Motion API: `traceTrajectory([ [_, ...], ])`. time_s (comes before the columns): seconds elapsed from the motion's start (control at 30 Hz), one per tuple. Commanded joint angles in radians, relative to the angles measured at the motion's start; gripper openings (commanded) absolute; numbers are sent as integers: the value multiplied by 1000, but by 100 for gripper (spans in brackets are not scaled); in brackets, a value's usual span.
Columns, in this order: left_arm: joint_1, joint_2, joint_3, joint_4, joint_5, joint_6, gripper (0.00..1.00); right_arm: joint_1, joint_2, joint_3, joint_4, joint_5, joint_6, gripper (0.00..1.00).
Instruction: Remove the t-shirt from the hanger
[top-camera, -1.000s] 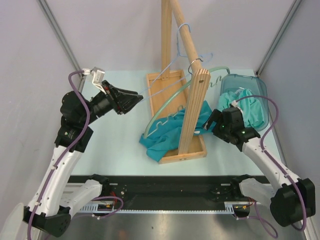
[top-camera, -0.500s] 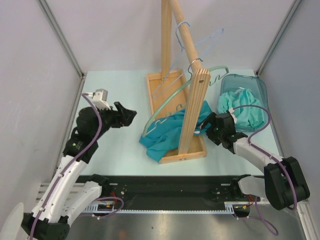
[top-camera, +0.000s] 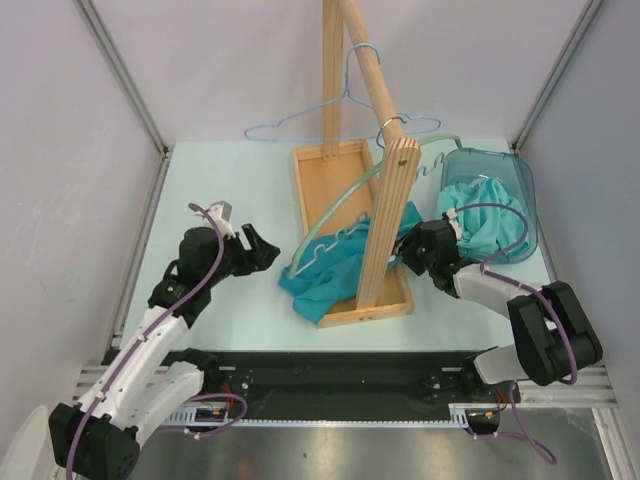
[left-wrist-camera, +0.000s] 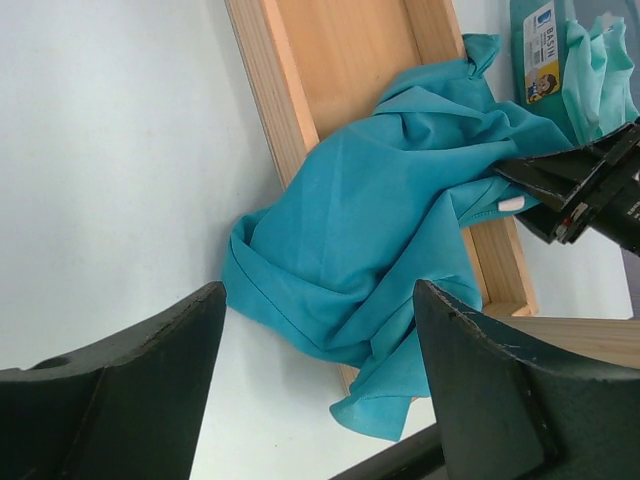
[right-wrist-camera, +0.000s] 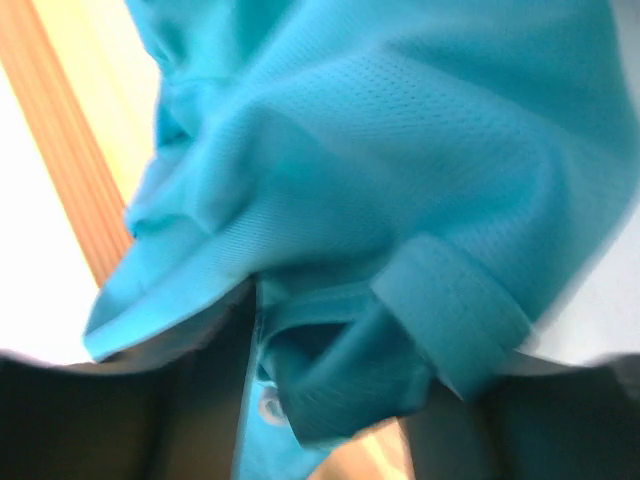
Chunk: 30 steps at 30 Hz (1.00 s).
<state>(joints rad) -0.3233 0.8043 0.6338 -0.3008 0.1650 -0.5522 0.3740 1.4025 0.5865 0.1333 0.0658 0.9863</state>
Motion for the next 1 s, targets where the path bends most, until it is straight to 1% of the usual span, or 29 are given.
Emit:
traceTrajectory([
  [0.0, -2, -16, 3, 49, 27, -17, 80, -15, -51, 51, 86, 60, -58, 41],
  [0.03, -2, -16, -8, 52, 30, -18, 80, -20, -59, 59, 83, 57, -70, 36],
  [0.07, -2, -14, -13, 61, 36, -21, 80, -27, -62, 67, 74, 37, -102, 33],
  [0.1, -2, -14, -16, 65, 37, -31, 80, -32, -79, 91, 68, 25, -119, 24],
  [0.13, -2, -11, -23, 68, 41, -32, 80, -32, -89, 105, 31, 25, -132, 21],
  [0.17, -2, -10, -26, 72, 44, -37, 80, -30, -105, 119, 14, 29, -150, 13],
  [0.23, -2, -5, -29, 81, 51, -41, 80, -27, -160, 136, -15, 28, -156, 3],
  [0.27, -2, -4, -29, 84, 56, -45, 80, -30, -180, 142, -27, 28, -156, 0],
  [0.43, -2, 19, -26, 109, 105, -64, 80, -73, -344, 160, -128, 29, -129, 0],
  [0.47, -2, 19, -25, 109, 110, -66, 80, -86, -412, 167, -165, 34, -123, 0],
  [0.5, -2, 19, -26, 111, 114, -68, 80, -99, -443, 174, -187, 35, -117, 0],
  [0.6, -2, 10, -31, 109, 116, -72, 80, -179, -557, 248, -322, 45, -120, 0],
  [0.63, -2, 7, -34, 108, 116, -74, 80, -199, -582, 278, -409, 69, -136, 0],
  [0.7, -2, 4, -42, 115, 122, -81, 80, -266, -637, 369, -510, 97, -156, 0],
  [0.73, -2, 6, -45, 118, 125, -84, 80, -288, -648, 395, -530, 98, -178, 0],
  [0.77, -2, 6, -48, 123, 129, -92, 80, -346, -660, 461, -555, 95, -187, 0],
  [0.83, -2, 9, -51, 134, 139, -97, 80, -404, -655, 522, -609, 92, -221, 0],
  [0.87, -2, 12, -49, 135, 142, -100, 80, -452, -645, 556, -616, 85, -235, 0],
  [0.93, -2, 13, -46, 140, 146, -101, 80, -504, -596, 654, -627, 49, -261, 0],
  [0.97, -2, 16, -43, 138, 149, -100, 80, -561, -574, 692, -629, 31, -279, 0],
])
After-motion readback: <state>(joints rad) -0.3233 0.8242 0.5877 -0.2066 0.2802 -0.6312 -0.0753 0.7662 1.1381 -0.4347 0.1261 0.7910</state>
